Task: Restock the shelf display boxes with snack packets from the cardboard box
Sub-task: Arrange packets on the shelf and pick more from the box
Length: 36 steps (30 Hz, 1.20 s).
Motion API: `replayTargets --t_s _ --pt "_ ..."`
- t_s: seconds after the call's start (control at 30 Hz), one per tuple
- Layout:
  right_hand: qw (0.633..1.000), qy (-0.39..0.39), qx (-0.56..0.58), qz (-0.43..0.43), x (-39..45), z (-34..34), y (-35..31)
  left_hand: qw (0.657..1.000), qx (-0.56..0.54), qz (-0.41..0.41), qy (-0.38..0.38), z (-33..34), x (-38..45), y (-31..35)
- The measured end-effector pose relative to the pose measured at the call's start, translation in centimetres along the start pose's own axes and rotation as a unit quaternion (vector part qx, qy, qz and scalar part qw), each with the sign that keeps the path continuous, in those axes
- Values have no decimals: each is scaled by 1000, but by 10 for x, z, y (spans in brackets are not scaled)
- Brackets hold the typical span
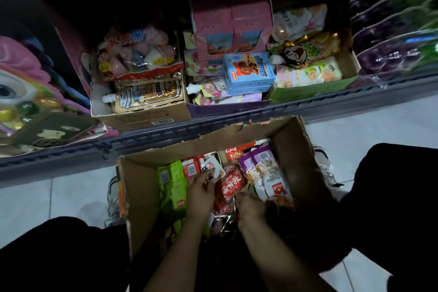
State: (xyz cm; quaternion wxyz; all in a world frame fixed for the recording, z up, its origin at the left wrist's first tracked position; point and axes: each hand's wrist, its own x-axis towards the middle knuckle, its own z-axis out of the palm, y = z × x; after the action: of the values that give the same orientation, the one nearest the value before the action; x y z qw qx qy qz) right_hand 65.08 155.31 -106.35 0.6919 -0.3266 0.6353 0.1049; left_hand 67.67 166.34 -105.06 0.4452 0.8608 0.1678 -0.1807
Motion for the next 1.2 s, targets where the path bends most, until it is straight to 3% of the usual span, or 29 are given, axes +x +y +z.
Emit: replayTargets --t_s 0.03,0.1,0.13,0.23,0.33,0.57,0.73,0.9,1.03,1.2 --pt "1000 1 23 16 -6 -5 0 1000 4 1 -9 -2 -3 2" --pt "995 5 -99 -32 -22 -12 -9 999 10 -7 -31 -6 -9 6" --pt "982 -44 -169 -71 -28 -19 -15 999 11 -15 -43 -9 -12 9" --pt "985 -61 -150 -57 -53 -23 -35 995 -18 -46 -82 -19 -21 22" --pt "957 -109 -251 -95 -75 -29 -57 991 -65 -57 -104 -34 -33 48" --pt "914 -243 -254 -204 -141 -37 -110 981 -169 -39 -92 -86 -66 128" --pt "872 -312 -248 -283 -199 -42 -141 979 -181 3 -96 -128 -93 192" --pt "819 -321 -272 -390 -265 -37 -175 979 -151 84 -105 -177 -123 257" --pt "752 -318 -302 -491 -323 -29 -199 973 -144 161 -82 -217 -145 295" --pt "701 -337 -323 -539 -372 -13 -220 960 -173 216 -41 -249 -155 316"
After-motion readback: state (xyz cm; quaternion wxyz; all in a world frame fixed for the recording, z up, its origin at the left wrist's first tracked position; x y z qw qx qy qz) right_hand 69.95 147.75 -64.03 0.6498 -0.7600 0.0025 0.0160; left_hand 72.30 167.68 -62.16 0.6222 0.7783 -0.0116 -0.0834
